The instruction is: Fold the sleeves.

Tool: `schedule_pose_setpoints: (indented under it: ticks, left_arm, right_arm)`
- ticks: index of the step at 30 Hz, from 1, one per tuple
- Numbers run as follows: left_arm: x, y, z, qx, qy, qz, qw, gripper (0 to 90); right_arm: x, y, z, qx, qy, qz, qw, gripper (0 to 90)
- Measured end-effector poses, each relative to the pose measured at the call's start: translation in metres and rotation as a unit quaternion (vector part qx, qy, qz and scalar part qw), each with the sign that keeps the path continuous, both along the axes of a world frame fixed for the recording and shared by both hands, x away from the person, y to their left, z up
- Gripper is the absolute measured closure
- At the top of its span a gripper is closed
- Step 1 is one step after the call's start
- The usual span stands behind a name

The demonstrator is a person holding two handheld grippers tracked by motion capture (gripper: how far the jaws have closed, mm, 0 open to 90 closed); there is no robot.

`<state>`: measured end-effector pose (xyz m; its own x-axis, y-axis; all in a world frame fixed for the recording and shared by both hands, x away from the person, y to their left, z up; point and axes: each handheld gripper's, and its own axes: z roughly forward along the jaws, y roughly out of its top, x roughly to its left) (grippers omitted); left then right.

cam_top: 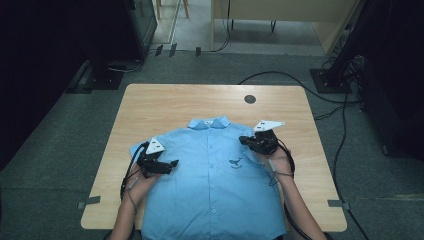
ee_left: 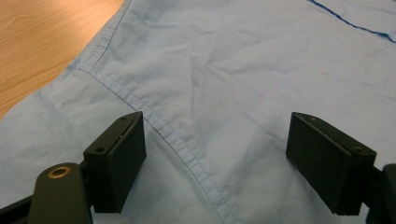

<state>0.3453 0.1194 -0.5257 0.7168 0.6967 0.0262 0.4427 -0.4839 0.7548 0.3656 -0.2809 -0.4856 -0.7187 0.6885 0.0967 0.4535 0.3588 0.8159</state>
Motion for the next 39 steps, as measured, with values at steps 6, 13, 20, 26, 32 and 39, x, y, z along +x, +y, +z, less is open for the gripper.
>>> schedule_pose_setpoints:
  ticks: [6,13,20,26,32,39]
  left_arm:
    - [0.0,0.0,0.0,0.0,0.0,0.0,1.0,19.9]
    - [0.0,0.0,0.0,0.0,0.0,0.0,1.0,19.9]
    - [0.0,0.0,0.0,0.001,0.0,0.0,1.0,19.9]
    - [0.0,0.0,0.0,0.001,0.0,0.0,1.0,19.9]
    - [0.0,0.0,0.0,0.001,0.0,0.0,1.0,19.9]
    - [0.0,0.0,0.0,0.001,0.0,0.0,1.0,19.9]
  right_arm:
    - [0.001,0.005,-0.004,-0.004,0.0,0.001,1.0,88.3]
    - [0.002,0.008,-0.009,-0.006,0.0,-0.001,1.0,87.9]
    - [0.003,0.011,-0.012,-0.01,0.001,-0.001,1.0,87.9]
    - [0.005,0.013,-0.019,-0.013,0.003,-0.005,0.9999,87.4]
    - [0.005,0.016,-0.021,-0.019,0.002,-0.005,0.9998,85.3]
    - [0.005,0.018,-0.022,-0.025,0.0,-0.002,0.9997,84.1]
